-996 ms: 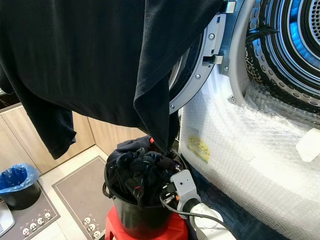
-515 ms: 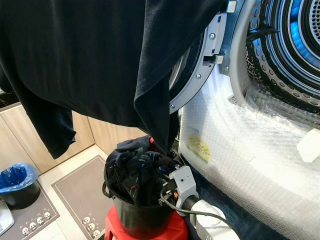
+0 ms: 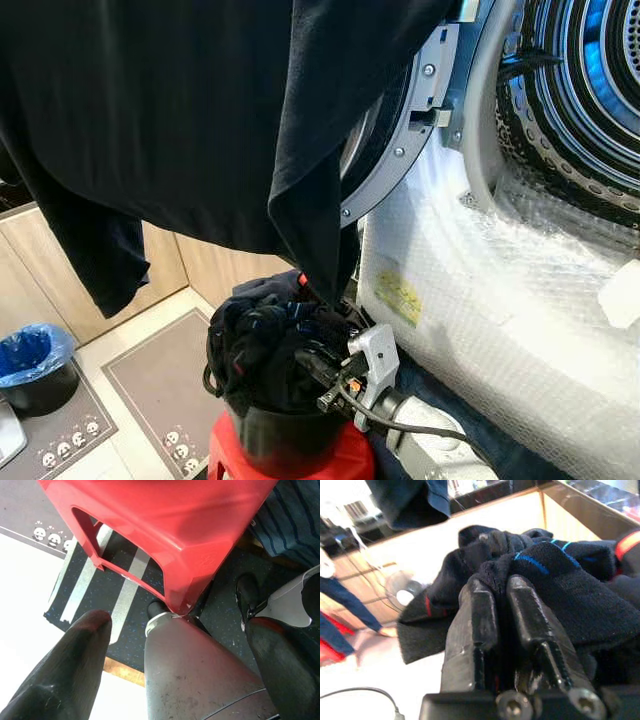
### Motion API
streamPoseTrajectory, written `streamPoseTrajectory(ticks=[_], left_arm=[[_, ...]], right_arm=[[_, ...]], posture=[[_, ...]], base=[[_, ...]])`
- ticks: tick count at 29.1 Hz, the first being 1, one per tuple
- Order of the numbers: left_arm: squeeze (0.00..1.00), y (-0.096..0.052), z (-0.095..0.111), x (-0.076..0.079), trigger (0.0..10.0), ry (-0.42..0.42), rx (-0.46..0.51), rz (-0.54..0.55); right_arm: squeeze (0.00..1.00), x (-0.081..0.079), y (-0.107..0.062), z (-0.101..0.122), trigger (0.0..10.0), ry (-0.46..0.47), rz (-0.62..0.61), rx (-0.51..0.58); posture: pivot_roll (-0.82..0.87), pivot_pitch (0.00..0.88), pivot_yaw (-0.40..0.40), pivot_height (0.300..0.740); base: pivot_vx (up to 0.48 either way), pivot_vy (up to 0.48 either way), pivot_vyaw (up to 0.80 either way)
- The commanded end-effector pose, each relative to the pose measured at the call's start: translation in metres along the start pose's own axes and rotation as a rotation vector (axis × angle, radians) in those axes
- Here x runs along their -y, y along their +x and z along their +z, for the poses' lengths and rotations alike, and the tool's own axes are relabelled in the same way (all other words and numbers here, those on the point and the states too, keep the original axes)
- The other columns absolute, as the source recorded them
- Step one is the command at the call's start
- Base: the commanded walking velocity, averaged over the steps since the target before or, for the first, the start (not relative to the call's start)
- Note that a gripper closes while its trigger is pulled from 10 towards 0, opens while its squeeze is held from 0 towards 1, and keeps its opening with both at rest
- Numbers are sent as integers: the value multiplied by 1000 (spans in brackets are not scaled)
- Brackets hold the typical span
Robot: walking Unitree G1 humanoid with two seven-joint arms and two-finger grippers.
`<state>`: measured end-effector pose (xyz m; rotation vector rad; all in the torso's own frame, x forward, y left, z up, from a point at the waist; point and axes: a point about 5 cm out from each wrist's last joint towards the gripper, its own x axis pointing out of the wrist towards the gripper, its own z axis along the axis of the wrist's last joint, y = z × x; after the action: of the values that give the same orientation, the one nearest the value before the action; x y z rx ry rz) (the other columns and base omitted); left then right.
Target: Clothes washing
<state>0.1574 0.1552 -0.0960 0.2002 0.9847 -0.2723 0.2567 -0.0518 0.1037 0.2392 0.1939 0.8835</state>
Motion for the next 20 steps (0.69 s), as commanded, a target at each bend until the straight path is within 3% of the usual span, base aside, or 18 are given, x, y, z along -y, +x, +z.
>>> streamPoseTrajectory(ticks=[1,11,14,20], left_arm=[[0,-2,-14,8,10000,-17,-59,-28],[0,-2,-13,7,10000,-26,-58,-24],[0,-2,-13,7,10000,-28,-58,-23],[0,-2,-13,8,10000,-32,-58,-23]], right_arm=[[0,-7,2,19,10000,-12,48,82],[0,-6,6,26,10000,16,30,119],[0,-2,10,23,10000,-2,-31,75],[0,13,19,2,10000,-150,-227,-99]], posture=[[-21,0,-31,740],[-13,0,-33,740],[-12,0,-33,740],[-12,0,-35,740]], base=[[0,0,0],[0,0,0],[0,0,0],[0,0,0]])
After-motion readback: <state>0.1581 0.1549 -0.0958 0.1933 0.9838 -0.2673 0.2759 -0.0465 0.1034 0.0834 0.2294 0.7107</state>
